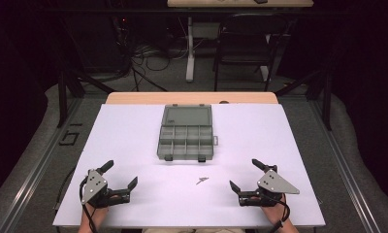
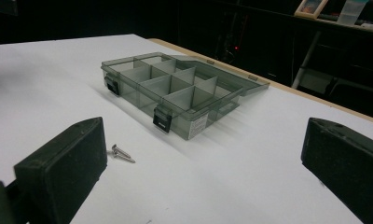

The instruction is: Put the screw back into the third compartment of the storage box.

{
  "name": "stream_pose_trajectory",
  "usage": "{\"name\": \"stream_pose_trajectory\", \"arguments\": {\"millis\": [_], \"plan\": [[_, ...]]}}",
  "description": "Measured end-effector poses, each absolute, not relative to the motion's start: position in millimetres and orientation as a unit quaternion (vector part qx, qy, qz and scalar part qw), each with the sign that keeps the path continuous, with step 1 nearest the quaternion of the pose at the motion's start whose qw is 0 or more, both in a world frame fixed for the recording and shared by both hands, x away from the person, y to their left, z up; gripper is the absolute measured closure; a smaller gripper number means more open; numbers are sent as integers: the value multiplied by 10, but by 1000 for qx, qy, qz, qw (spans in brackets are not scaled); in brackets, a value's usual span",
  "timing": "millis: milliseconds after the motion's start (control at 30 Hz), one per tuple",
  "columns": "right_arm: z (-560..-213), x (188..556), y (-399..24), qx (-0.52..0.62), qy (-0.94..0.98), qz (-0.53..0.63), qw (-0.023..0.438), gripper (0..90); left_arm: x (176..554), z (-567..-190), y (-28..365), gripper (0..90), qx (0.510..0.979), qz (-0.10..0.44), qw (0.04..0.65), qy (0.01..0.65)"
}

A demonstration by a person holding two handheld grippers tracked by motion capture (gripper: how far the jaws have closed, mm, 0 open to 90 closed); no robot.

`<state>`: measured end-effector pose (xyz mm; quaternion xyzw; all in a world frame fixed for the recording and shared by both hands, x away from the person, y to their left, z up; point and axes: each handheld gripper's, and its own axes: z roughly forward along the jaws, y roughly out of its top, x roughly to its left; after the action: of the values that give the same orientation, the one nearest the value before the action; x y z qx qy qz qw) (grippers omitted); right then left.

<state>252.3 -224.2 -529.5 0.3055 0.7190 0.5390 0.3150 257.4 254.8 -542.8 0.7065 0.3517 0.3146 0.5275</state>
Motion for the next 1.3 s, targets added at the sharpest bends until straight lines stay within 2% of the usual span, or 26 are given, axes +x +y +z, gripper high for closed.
{"name": "stream_pose_trajectory", "arguments": {"millis": [500,633,1000,1300], "plan": [[-5312,2607,-2189,287,740,532,295,0,2588,-5429,2545,0,708,312,524,356],[-5334,2691,-2119,269,764,520,272,0,2595,-5433,2540,0,710,310,523,355],[-5345,2828,-1992,246,791,498,258,0,2585,-5431,2546,0,713,310,523,350],[-5318,2943,-1866,227,816,482,225,0,2578,-5424,2539,0,717,308,522,345]]}}
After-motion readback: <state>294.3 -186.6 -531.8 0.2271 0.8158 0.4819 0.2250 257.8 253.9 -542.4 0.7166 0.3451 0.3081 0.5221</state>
